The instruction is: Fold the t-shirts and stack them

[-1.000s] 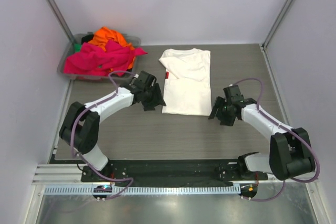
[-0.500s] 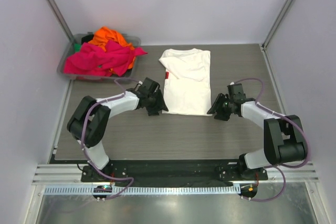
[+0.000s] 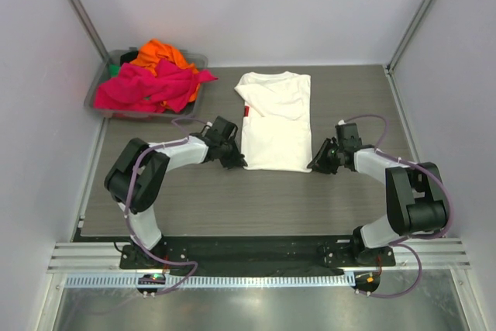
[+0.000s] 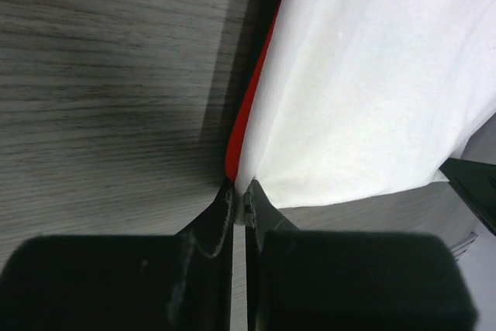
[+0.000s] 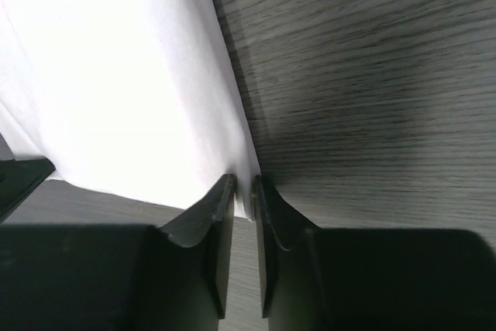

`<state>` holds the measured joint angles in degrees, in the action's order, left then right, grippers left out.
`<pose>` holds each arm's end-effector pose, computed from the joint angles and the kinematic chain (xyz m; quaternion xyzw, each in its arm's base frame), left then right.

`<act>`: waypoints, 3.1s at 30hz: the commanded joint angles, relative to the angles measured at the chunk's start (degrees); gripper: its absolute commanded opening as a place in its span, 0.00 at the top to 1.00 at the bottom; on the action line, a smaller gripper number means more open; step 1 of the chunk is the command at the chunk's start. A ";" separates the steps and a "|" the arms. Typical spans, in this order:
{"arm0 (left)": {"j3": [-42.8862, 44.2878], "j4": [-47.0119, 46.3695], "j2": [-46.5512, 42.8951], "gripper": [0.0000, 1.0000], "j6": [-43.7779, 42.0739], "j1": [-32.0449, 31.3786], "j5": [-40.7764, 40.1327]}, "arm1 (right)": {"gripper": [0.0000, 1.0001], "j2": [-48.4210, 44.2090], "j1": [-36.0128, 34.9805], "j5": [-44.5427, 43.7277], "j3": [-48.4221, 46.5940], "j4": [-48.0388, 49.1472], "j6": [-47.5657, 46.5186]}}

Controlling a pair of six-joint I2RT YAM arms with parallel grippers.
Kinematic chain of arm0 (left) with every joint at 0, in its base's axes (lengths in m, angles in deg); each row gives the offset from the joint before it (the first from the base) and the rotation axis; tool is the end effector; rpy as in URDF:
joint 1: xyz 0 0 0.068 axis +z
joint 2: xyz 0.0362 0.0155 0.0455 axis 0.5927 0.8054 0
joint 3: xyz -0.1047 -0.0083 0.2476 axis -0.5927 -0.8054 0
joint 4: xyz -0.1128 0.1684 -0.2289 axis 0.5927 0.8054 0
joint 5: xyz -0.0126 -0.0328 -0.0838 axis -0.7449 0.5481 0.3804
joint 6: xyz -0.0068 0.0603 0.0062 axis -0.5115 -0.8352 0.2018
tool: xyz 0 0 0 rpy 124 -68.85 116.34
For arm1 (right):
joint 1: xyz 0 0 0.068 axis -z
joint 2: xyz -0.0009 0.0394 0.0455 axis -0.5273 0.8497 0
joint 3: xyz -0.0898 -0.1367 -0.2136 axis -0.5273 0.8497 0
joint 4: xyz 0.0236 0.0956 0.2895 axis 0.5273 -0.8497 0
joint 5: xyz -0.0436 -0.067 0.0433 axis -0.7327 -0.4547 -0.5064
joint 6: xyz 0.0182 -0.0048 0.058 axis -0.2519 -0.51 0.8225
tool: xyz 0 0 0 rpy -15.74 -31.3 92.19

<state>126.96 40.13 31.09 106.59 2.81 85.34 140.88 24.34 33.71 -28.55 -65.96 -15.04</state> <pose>0.3238 -0.2221 0.1008 -0.1767 0.9393 -0.2505 0.1540 0.2997 0.0522 0.0979 0.1973 0.9315 0.2276 0.2041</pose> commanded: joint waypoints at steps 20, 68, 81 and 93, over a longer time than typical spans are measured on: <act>-9.15 19.67 -25.07 1.00 4.20 -6.36 -3.10 | 0.99 -29.64 -0.42 6.45 9.92 -26.22 5.03; 77.51 49.41 30.63 0.98 -15.49 16.75 4.96 | 0.99 26.38 2.04 -8.05 -57.40 -35.90 -2.87; 88.81 28.95 39.91 0.47 -3.54 18.78 22.29 | 0.74 34.48 5.55 -12.10 -56.36 -33.01 3.37; 68.68 39.72 12.99 0.32 -12.49 17.90 17.29 | 0.14 14.98 -3.92 -22.11 -50.99 -33.71 -3.57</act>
<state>201.16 75.60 52.71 98.31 21.32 102.56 164.40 26.13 15.92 -77.84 -100.58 -14.89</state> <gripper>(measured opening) 0.682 0.862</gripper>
